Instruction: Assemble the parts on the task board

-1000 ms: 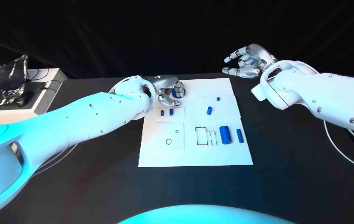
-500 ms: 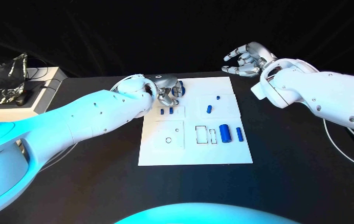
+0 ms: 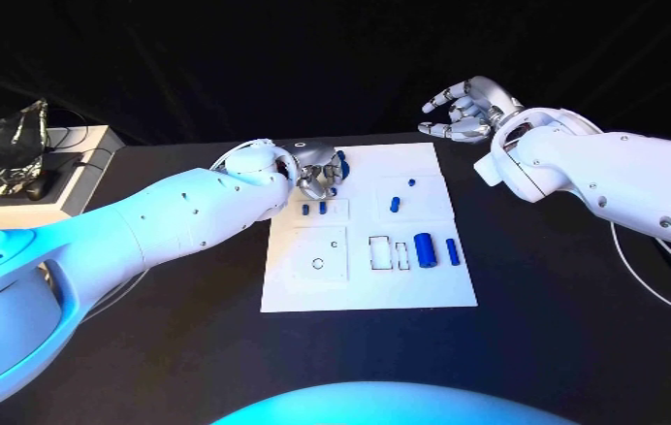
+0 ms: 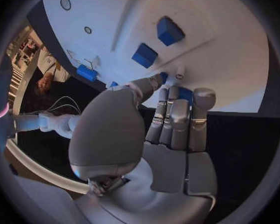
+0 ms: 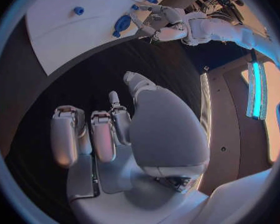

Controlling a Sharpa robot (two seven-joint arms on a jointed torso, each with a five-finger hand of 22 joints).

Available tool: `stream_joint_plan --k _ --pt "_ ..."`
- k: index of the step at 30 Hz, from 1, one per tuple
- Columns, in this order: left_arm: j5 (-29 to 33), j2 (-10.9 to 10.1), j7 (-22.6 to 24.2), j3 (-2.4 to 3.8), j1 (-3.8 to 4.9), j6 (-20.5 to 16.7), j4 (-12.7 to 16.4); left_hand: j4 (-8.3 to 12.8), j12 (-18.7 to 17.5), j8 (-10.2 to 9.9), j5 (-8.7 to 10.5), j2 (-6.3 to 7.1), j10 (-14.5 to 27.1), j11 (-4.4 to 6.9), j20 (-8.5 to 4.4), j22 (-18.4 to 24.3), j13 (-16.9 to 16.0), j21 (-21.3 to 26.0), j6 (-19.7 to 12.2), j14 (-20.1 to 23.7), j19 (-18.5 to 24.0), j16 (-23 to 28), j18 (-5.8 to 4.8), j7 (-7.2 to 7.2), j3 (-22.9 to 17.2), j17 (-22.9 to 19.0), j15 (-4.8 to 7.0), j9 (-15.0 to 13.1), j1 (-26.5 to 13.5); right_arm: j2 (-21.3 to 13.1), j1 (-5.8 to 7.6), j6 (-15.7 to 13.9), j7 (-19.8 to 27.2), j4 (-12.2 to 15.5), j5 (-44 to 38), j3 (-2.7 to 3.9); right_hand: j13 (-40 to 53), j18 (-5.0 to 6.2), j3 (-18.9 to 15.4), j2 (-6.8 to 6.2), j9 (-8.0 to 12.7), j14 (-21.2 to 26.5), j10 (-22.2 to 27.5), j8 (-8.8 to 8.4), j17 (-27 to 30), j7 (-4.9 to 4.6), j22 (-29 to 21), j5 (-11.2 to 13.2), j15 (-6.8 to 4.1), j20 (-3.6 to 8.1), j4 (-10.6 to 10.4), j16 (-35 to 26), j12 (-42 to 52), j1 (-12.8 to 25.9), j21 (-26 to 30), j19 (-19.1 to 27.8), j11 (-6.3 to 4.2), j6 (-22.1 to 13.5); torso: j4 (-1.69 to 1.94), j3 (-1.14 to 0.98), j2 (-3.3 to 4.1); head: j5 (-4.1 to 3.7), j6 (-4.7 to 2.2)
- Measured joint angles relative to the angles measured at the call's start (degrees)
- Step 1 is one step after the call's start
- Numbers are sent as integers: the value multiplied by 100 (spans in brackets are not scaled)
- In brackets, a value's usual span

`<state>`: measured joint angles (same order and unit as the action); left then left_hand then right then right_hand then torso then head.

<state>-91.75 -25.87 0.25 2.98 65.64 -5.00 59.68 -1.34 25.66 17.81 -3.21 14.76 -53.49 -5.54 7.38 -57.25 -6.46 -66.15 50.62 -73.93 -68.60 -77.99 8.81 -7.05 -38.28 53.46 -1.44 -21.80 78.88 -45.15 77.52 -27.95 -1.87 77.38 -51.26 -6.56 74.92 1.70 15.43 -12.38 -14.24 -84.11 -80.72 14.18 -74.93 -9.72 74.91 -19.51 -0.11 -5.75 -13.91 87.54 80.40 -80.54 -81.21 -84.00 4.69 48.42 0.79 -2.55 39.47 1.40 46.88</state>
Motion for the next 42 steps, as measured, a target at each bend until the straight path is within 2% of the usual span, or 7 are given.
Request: stream_joint_plan --k 3,4,19,40,42 --pt "-6 3 -8 -1 0 33 -1 11 0 0 0 0 -41 17 -1 -39 -2 -28 13 -20 -41 -23 -13 5 -11 23 19 0 0 0 0 0 0 2 -1 -1 0 0 0 0 0 0 0 3 0 0 0 0 0 0 0 0 0 0 0 0 0 0 4 1 -2 -5 11" --pt "-8 4 -10 -2 0 46 -2 15 0 0 0 0 -75 15 -11 -59 -6 -54 32 -34 -52 -38 -93 -10 -15 36 9 0 0 0 0 0 0 3 -1 -1 0 0 0 0 0 0 0 22 0 0 0 0 0 0 0 0 0 0 0 0 0 0 7 1 -3 -9 18" --pt "-26 16 -22 -9 0 165 -34 64 27 -21 0 -28 -244 83 -51 -224 -51 -185 130 -113 -133 -98 -89 7 -64 116 72 5 28 0 0 0 -2 10 -4 -1 -1 0 0 0 0 0 0 22 1 0 4 0 0 0 0 0 0 0 0 0 0 0 10 3 -8 -18 43" --pt "-31 70 -6 -24 4 169 -63 64 28 -44 0 -51 -286 83 -51 -298 -64 -243 138 -152 -174 -144 -88 15 -63 151 71 17 5 -5 1 0 -6 36 -8 0 3 0 0 0 -5 0 0 22 1 0 3 -24 0 0 0 0 0 0 0 0 0 0 7 -3 -7 -51 72" --pt "-31 70 -6 -24 5 177 -64 64 28 -44 0 -105 -310 106 -71 -311 -75 -243 211 -166 -194 -144 -89 16 -63 149 85 17 0 -5 1 0 -6 36 -9 0 3 0 0 0 -5 0 0 22 1 0 3 -24 0 0 0 0 0 0 0 0 0 0 7 -2 -9 -51 74"
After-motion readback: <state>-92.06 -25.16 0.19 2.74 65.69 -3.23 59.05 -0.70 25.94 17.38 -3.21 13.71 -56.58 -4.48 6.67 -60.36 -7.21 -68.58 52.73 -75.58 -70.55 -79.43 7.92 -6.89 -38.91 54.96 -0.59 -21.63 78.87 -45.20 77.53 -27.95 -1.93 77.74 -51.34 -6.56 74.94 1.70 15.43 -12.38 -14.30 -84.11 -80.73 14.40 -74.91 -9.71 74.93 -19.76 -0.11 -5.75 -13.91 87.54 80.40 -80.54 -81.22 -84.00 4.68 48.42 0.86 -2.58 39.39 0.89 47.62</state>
